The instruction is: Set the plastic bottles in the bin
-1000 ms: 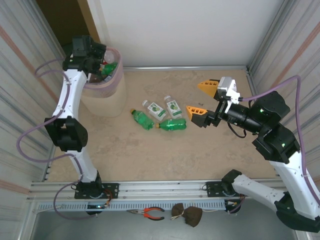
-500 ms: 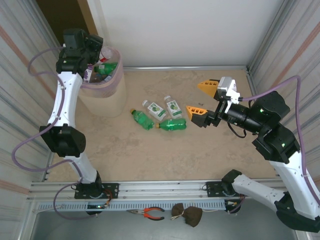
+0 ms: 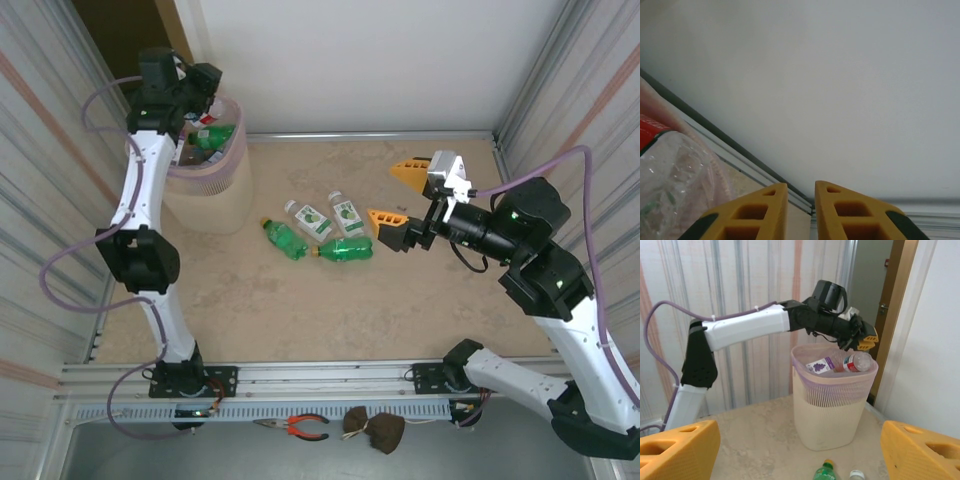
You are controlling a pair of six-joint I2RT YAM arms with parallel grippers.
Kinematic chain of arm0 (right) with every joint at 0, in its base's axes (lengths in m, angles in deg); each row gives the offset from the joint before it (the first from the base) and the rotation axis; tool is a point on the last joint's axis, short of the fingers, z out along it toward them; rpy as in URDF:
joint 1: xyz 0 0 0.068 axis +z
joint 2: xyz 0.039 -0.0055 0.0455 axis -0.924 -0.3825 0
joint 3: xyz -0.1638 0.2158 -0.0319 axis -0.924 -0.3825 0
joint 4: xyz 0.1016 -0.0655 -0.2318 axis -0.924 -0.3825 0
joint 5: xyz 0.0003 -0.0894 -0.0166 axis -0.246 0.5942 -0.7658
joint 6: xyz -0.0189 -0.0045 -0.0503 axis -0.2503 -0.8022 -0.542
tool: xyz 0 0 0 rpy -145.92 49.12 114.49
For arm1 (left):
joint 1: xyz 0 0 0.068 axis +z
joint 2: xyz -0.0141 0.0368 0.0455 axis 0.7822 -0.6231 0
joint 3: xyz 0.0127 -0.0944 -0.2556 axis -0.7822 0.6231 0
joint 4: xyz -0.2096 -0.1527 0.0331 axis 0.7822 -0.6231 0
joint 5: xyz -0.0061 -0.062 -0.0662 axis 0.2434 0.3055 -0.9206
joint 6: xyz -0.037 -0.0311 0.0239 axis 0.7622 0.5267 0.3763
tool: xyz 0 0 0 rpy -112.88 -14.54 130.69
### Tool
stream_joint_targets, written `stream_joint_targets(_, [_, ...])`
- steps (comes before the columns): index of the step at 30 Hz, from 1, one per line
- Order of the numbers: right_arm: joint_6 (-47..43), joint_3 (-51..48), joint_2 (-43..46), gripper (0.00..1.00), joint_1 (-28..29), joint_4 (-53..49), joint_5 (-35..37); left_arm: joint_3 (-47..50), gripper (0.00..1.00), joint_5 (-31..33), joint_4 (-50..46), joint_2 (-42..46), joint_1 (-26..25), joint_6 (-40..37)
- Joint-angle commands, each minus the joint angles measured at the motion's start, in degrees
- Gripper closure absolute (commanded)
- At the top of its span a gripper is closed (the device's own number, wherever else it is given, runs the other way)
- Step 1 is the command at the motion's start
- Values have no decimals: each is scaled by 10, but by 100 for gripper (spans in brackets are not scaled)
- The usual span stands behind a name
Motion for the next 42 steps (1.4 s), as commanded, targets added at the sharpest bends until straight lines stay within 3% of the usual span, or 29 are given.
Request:
stream_joint_targets(1, [-15,2,1,17,2,12,6,-28,79,-12,-18,-15,-1,-28])
stream_joint_targets(7, [-16,3,-4,17,1,11,5,-3,80,40,-67,-16,13,-63])
stream_joint_targets(14, [-16,2,-10,17,2,11,4,71,81,49,-64,-5,44,-60])
stream_joint_targets(27, [-14,1,-7,17,2,11,3,120,82,-5,-48,-8,56,-57])
stream_joint_targets(42, [-10,-3,-7,17,2,14,3,126,78,-13,-68,96,27,-133])
